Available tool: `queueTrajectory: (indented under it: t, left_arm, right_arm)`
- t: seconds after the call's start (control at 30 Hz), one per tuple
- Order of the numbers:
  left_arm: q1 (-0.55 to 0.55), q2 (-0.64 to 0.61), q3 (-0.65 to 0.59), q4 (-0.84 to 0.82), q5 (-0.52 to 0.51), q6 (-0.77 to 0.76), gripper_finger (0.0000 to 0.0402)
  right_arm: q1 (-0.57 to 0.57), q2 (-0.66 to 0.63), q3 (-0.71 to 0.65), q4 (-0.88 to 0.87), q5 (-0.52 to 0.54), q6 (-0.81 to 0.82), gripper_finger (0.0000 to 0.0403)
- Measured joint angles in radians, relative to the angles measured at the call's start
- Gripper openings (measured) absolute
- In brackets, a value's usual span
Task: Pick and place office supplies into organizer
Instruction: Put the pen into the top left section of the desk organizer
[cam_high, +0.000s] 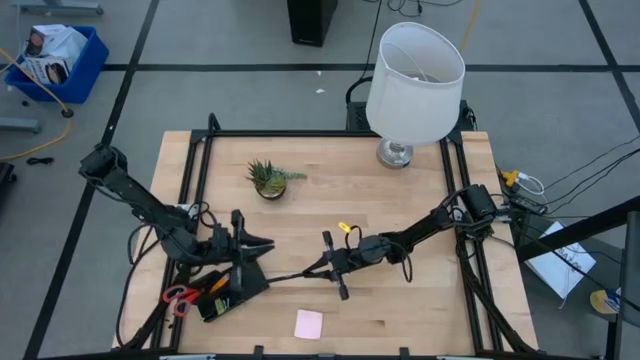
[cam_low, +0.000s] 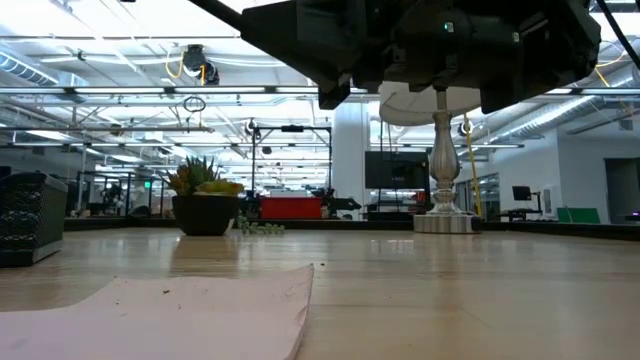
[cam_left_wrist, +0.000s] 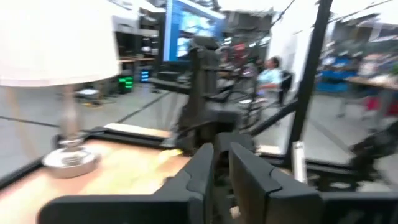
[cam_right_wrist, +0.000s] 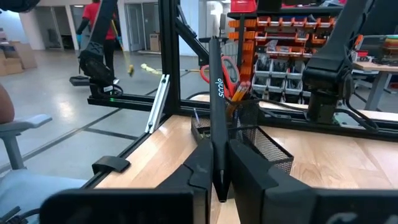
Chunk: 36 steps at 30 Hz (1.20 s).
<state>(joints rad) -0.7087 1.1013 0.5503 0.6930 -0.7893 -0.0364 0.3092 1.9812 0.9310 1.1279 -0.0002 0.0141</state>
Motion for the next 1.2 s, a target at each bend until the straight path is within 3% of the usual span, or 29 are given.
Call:
queueTrajectory:
  t: [0.13, 0.3, 0.53, 0.73, 0.87, 1.03, 1.2]
  left_arm:
    - [-0.035, -0.033, 0.000, -0.052, -0.122, 0.035, 0.0088]
    - [-0.084, -0.093, 0.000, -0.142, -0.142, 0.010, 0.0147]
    - [-0.174, -0.181, 0.000, -0.286, -0.317, -0.002, 0.0202]
    - [-0.228, -0.188, 0.000, -0.340, -0.320, -0.028, 0.0203]
    - [-0.283, -0.195, 0.000, -0.317, -0.379, 0.026, 0.0190]
    - [-0.360, -0.238, 0.000, -0.233, -0.454, 0.124, 0.0170]
    - [-0.396, -0.249, 0.000, -0.276, -0.416, 0.120, 0.0158]
  right_arm:
    - [0.000, 0.000, 0.000, 0.001, 0.003, -0.002, 0.0028]
    - [0.000, 0.000, 0.000, 0.043, 0.021, -0.008, 0.0030]
    - [0.000, 0.000, 0.000, 0.137, 0.056, -0.030, 0.0027]
    - [0.000, 0.000, 0.008, 0.216, 0.105, -0.030, 0.0029]
    - [0.001, 0.000, 0.035, 0.222, 0.103, -0.034, 0.0028]
    - [0.011, 0.001, 0.081, 0.100, 0.102, -0.036, 0.0033]
    - [0.021, 0.029, 0.146, 0.072, 0.102, -0.100, 0.0027]
